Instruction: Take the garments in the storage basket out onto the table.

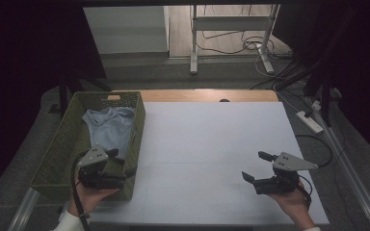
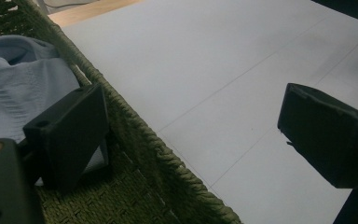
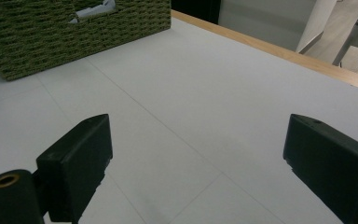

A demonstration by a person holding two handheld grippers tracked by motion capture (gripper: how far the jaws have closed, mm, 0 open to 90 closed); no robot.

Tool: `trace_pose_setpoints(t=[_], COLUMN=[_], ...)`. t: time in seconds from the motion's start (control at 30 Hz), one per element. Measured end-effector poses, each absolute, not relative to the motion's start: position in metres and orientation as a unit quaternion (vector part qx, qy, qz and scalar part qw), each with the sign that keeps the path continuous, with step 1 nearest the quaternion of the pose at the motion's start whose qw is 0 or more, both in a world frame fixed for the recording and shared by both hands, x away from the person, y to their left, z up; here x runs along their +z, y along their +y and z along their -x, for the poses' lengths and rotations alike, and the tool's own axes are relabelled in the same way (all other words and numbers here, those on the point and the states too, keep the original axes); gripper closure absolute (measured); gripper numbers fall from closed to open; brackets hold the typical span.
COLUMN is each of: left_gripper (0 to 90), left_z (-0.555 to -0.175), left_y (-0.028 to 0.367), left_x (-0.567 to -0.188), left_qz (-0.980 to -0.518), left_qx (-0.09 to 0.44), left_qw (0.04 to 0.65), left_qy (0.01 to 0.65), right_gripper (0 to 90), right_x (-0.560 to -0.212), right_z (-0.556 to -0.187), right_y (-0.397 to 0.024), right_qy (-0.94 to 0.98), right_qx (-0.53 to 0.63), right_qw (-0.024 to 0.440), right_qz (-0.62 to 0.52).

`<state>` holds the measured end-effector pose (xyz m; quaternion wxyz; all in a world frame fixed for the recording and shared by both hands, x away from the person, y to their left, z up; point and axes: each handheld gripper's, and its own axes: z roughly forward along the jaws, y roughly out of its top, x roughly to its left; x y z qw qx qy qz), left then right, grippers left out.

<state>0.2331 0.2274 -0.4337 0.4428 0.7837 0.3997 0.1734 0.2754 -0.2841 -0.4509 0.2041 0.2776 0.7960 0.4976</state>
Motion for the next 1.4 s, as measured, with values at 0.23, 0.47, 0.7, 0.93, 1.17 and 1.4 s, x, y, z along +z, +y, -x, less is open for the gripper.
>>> trace_pose_setpoints(t=[0.23,0.47,0.7,0.93,1.17,1.4], left_gripper=[8.8,8.9,8.9,9.0,9.3,9.2], left_z=[-0.2336,-0.2345,-0.2345,-0.2355,-0.2364,-0.2374], left_y=[0.2274,0.2261,0.2268,0.2281,0.2276,0.2274], left_x=[-0.4332,-0.4332,-0.4325,-0.4319,-0.4324,-0.4274], left_qz=[-0.784,-0.787,-0.786,-0.785,-0.785,-0.785], left_qx=[0.173,0.172,0.17,0.173,0.17,0.171], left_qw=[0.443,0.441,0.442,0.441,0.438,0.44], left_qy=[0.399,0.397,0.397,0.4,0.403,0.401], right_gripper=[8.4,8.4,8.4,8.4,8.4,8.4], right_x=[-0.4514,-0.4511,-0.4522,-0.4529,-0.4533,-0.4533], right_z=[-0.2747,-0.2735,-0.2733,-0.273,-0.2734,-0.273], right_y=[-0.2841,-0.2849,-0.2828,-0.2817,-0.2829,-0.281], right_qy=[0.795,0.796,0.799,0.801,0.8,0.8], right_qx=[0.496,0.495,0.493,0.492,0.494,0.493], right_qw=[0.208,0.207,0.206,0.205,0.204,0.203], right_qz=[-0.28,-0.279,-0.276,-0.273,-0.274,-0.276])
